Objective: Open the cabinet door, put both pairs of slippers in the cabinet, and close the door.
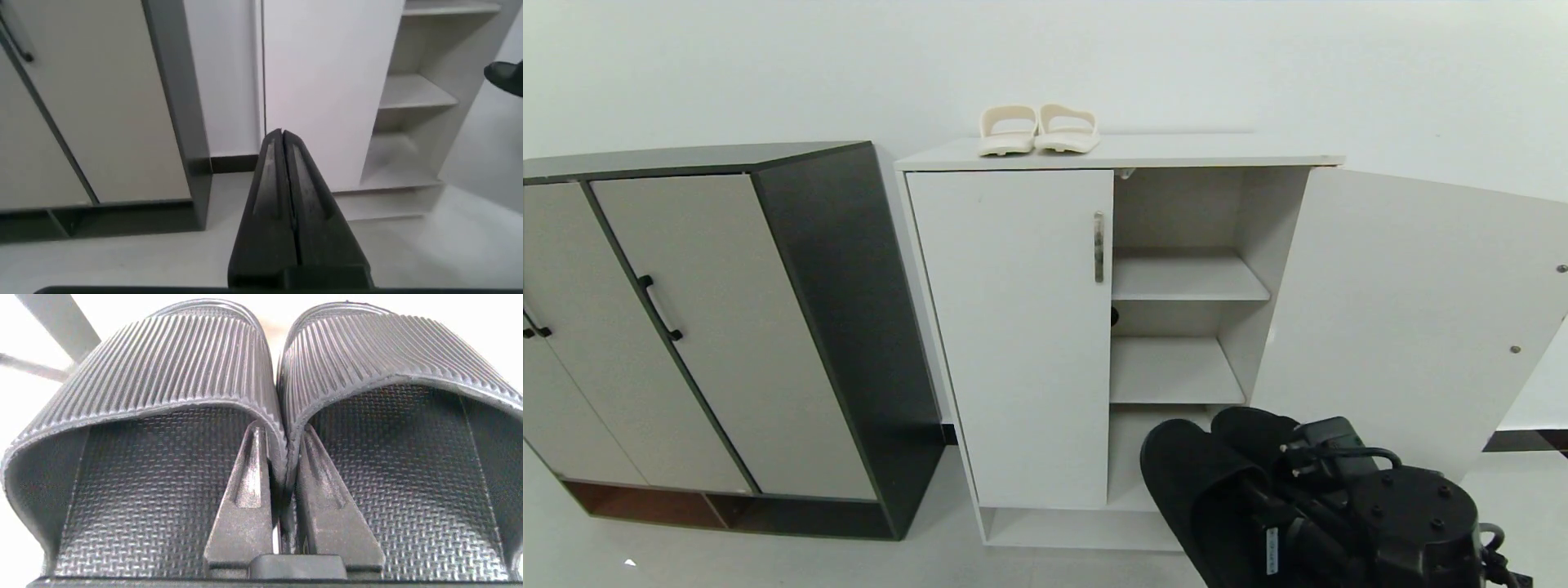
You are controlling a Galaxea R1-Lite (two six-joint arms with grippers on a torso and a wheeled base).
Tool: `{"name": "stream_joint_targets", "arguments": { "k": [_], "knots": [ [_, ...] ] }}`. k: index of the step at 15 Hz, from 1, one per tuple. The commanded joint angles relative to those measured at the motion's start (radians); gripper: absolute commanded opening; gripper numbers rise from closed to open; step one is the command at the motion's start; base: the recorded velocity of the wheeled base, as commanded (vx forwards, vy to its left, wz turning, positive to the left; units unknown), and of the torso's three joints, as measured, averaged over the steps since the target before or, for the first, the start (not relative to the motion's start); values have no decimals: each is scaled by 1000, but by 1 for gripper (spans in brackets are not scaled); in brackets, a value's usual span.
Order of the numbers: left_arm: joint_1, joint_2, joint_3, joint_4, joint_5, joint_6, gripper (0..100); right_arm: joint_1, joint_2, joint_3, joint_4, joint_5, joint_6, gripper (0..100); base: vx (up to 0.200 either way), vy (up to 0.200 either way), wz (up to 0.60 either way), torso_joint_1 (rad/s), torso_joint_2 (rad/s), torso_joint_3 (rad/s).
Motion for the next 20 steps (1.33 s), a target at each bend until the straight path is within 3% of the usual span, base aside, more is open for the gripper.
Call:
{"name": "stream_joint_targets", "arguments": {
  "k": [1,2,5,9,15,20],
  "knots": [
    [0,-2,0,0,6,-6,0,7,73,-74,-2,-63,2,0,0,0,0,0,0,0],
    [0,-2,0,0,12,-8,0,7,132,-144,-14,-138,5,0,0,0,0,0,0,0],
    [0,-2,0,0,13,-9,0,-2,195,-239,-19,-169,5,0,0,0,0,0,0,0],
    [0,-2,0,0,13,-9,0,-3,221,-242,-21,-181,0,0,0,0,0,0,0,0],
    [0,-2,0,0,13,-11,0,-3,247,-240,-21,-180,3,0,0,-200,0,3,3,-2],
    [0,-2,0,0,13,-9,0,-3,300,-279,-30,-180,5,0,0,0,0,0,0,0]
  ]
}}
